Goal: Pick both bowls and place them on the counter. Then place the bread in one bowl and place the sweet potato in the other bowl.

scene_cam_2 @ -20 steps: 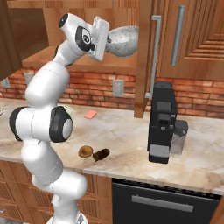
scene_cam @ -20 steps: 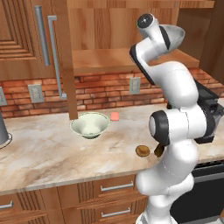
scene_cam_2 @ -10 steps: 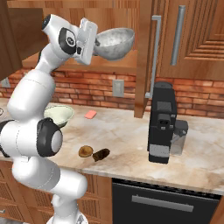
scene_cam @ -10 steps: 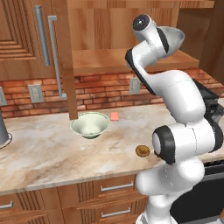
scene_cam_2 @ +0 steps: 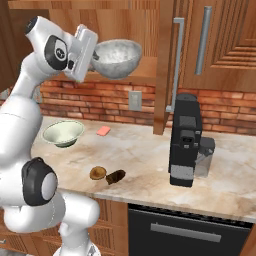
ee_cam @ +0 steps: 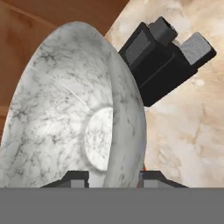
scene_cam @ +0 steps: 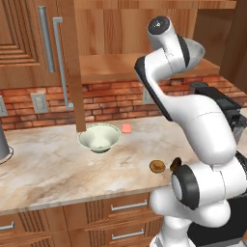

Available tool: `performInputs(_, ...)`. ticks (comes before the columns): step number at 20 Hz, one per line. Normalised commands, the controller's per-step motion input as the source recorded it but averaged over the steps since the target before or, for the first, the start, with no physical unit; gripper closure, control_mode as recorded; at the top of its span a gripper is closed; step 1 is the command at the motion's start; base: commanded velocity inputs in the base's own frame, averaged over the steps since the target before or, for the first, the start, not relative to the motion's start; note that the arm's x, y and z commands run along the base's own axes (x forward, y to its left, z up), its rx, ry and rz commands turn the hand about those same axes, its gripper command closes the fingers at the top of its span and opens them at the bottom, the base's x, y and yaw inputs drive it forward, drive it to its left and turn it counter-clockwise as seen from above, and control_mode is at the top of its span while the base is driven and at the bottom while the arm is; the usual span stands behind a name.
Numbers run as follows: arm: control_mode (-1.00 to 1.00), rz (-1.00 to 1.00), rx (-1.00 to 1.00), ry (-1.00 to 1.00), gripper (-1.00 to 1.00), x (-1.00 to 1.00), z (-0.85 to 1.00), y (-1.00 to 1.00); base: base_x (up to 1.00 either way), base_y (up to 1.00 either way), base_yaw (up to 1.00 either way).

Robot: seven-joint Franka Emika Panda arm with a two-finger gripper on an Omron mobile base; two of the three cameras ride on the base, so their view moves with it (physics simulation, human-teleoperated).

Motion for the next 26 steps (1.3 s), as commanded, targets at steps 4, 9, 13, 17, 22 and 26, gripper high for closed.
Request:
performInputs(4, -1.00, 0.01, 0.16, 0.05, 1.00, -0.74, 0.00, 0.26, 0.00, 0.00, 0.00)
performInputs(9, -1.00, 0.01, 0.16, 0.06, 1.00, -0.72, -0.02, 0.36, 0.00, 0.00, 0.00)
performInputs(13, -1.00, 0.00, 0.13, 0.07, 1.00, -0.60, -0.12, 0.44, 0.00, 0.00, 0.00)
performInputs(17, -1.00, 0.00, 0.08, 0.15, 1.00, -0.36, -0.39, 0.50, 0.00, 0.00, 0.00)
performInputs(22, -1.00, 0.04, 0.03, 0.09, 1.00, -0.31, -0.57, 0.47, 0.00, 0.00, 0.00)
performInputs(26, -1.00, 0.01, 0.00, 0.10, 1.00, -0.11, -0.71, 0.43, 0.00, 0.00, 0.00)
